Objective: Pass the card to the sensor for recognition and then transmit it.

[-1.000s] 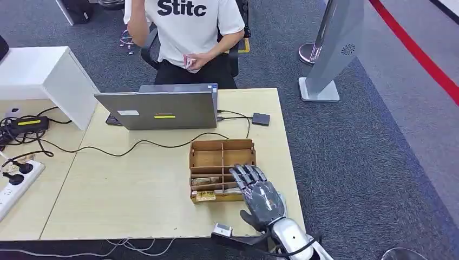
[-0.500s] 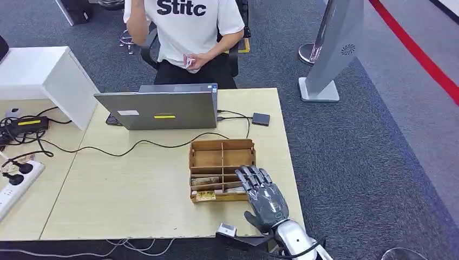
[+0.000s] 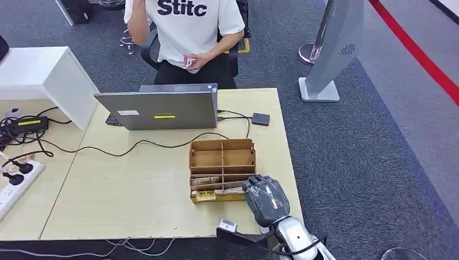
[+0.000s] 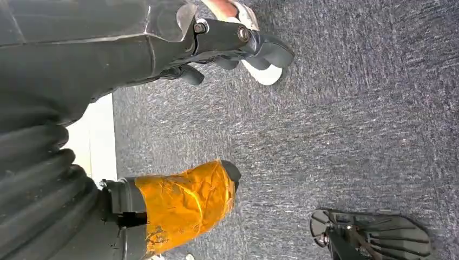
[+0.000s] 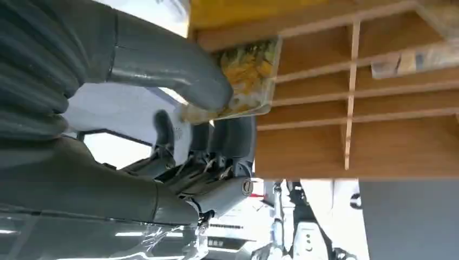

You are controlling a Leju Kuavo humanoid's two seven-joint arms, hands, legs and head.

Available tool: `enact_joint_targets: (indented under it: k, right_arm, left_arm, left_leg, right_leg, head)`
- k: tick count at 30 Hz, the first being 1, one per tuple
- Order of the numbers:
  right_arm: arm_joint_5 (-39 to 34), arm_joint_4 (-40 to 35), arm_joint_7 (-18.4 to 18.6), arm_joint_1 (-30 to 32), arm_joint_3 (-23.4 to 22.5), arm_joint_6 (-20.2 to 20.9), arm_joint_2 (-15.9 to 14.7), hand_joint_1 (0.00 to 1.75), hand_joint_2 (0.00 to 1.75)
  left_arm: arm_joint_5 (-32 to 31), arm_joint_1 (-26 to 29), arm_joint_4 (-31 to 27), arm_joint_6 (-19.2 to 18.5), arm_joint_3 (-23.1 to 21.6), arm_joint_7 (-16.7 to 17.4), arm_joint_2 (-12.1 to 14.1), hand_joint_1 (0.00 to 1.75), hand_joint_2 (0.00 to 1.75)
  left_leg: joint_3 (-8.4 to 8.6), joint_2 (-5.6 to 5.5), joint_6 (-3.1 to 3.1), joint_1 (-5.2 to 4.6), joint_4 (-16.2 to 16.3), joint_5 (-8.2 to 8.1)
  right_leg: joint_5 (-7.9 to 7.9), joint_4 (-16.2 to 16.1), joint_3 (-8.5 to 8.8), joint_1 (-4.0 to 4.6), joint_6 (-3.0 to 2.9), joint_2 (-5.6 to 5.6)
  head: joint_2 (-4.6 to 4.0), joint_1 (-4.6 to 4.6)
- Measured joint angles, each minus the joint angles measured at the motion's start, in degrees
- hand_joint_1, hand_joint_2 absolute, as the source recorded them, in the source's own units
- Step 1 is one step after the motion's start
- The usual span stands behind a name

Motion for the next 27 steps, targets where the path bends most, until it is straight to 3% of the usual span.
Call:
enact_joint_targets:
  k: [8, 18, 20, 23, 27]
  right_arm:
    - [1.07, -2.10, 1.33, -2.39, 0.07, 0.07, 0.85, 1.75, 1.75]
    - [6.53, -10.54, 6.49, -6.82, 1.86, -1.66, 1.42, 1.75, 1.75]
    - [5.35, -13.97, 6.84, -6.92, 1.90, 0.49, 2.21, 1.75, 1.75]
    - [-3.05, -17.03, 5.99, -9.22, 1.97, 6.48, 3.39, 1.75, 1.75]
    - [-6.72, -17.42, 5.90, -12.13, 1.81, 8.46, 4.59, 1.75, 1.75]
  left_arm:
    - [-0.17, 0.01, 0.00, 0.00, 0.04, 0.00, 0.00, 0.00, 1.75]
    - [-1.03, 0.07, 0.00, -0.04, 0.09, 0.02, 0.20, 0.00, 1.75]
    - [-1.20, 0.07, 0.00, -0.07, 0.11, 0.02, 0.22, 0.00, 1.75]
    - [-1.71, -0.01, 0.00, -0.11, 0.11, 0.04, 0.22, 0.00, 1.75]
    - [-2.16, -0.01, 0.00, -0.13, 0.09, 0.13, 0.22, 0.00, 1.75]
  left_leg:
    - [-0.02, -0.02, 0.00, 0.00, 0.00, 0.00]
    - [-0.01, -0.01, 0.00, 0.00, 0.00, 0.01]
    - [-0.02, -0.01, -0.01, 0.00, 0.00, 0.01]
    - [-0.01, 0.02, -0.01, 0.01, 0.00, 0.01]
    - [-0.02, 0.00, 0.01, 0.00, 0.00, 0.03]
  right_leg:
    - [0.00, 0.00, 0.00, 0.00, 0.00, -0.01]
    - [0.00, 0.00, 0.00, 0.00, 0.00, -0.02]
    - [0.00, 0.01, 0.00, 0.00, 0.00, -0.01]
    - [0.00, 0.01, -0.02, 0.00, 0.00, 0.04]
    - [0.00, 0.02, 0.01, 0.00, 0.00, -0.01]
  head:
    - [0.00, 0.00]
    - [0.00, 0.00]
    - [0.00, 0.00]
    - [0.00, 0.00]
    - [0.00, 0.00]
